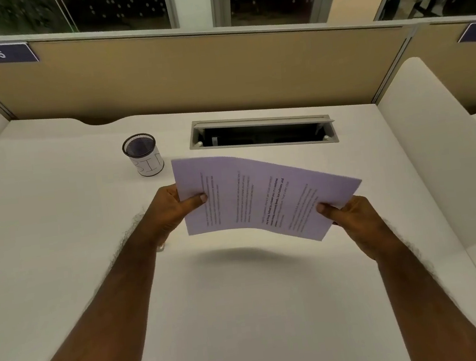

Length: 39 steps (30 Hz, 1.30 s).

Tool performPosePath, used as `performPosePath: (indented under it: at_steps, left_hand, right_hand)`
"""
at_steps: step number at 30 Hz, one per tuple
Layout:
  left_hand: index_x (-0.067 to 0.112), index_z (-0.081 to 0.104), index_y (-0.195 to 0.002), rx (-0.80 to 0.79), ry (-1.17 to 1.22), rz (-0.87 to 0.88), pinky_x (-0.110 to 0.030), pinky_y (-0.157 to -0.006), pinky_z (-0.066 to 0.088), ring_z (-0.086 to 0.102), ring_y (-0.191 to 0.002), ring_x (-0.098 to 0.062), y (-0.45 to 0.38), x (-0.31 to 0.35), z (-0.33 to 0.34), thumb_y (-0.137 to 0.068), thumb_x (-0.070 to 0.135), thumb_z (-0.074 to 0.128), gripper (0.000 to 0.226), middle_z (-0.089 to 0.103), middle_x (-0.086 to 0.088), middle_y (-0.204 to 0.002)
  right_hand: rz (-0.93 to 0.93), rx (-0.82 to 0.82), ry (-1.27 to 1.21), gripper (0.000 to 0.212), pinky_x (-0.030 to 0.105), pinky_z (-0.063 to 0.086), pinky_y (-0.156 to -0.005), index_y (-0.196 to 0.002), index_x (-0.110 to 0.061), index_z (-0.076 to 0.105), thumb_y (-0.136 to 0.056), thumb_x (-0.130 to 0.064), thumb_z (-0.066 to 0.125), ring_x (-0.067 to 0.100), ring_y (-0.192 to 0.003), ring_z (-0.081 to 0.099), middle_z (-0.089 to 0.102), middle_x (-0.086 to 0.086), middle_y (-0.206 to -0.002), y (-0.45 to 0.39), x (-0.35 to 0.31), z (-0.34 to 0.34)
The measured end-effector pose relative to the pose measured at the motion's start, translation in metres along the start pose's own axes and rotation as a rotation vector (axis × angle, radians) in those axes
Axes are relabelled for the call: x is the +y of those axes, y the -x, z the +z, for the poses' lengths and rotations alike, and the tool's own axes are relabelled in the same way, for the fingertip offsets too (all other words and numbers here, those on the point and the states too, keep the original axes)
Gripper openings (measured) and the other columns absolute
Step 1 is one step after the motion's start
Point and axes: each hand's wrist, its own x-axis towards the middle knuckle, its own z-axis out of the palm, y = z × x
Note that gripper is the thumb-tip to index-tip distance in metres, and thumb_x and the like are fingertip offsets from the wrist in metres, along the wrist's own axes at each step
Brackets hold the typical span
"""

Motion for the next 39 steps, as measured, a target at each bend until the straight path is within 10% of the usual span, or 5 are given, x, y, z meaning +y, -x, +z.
performPosePath:
  at_steps: [19, 26, 31, 39]
  left_hand:
    - [0.019, 0.070, -0.104, 0.091, -0.119, -0.092, -0.015, -0.064, 0.054, 0.071, -0.085, -0.009, 0.007, -0.057, 0.017, -0.089, 0.015, 0.067, 0.016, 0.074, 0.011, -0.090]
    - [0.020, 0.069, -0.105, 0.136, 0.298, -0.214, -0.035, -0.066, 0.061, 0.075, -0.088, -0.023, 0.018, -0.059, 0.030, -0.090, 0.008, 0.063, 0.020, 0.077, -0.005, -0.099]
    - [0.008, 0.061, -0.121, 0.015, 0.585, -0.389, -0.040, -0.080, 0.061, 0.069, -0.103, -0.026, 0.040, -0.069, 0.069, -0.091, 0.000, 0.057, 0.031, 0.072, -0.012, -0.115]
    - [0.007, 0.063, -0.118, -0.107, 0.596, -0.412, -0.035, -0.074, 0.061, 0.073, -0.091, -0.024, 0.033, -0.059, 0.033, -0.092, 0.011, 0.054, 0.028, 0.073, -0.012, -0.111]
  right_hand:
    - [0.143, 0.125, 0.085, 0.018, 0.041, 0.055, -0.089, -0.103, -0.027, 0.068, -0.088, -0.018, 0.067, 0.027, -0.102, 0.068, 0.072, 0.009, -0.111, -0.005, 0.062, 0.015]
    - [0.370, 0.363, -0.093, 0.080, 0.044, 0.046, -0.101, -0.149, -0.018, 0.030, -0.083, -0.040, 0.069, 0.027, -0.124, 0.053, 0.052, 0.008, -0.138, 0.002, 0.075, 0.046]
    - [0.417, 0.112, -0.378, 0.036, 0.048, 0.058, -0.083, -0.127, -0.025, 0.056, -0.092, -0.024, 0.062, 0.033, -0.105, 0.067, 0.070, 0.009, -0.119, 0.005, 0.079, 0.072]
    - [0.277, 0.107, -0.265, 0.038, 0.040, 0.058, -0.081, -0.126, -0.022, 0.057, -0.093, -0.002, 0.056, 0.023, -0.108, 0.066, 0.066, 0.005, -0.125, -0.004, 0.055, 0.039]
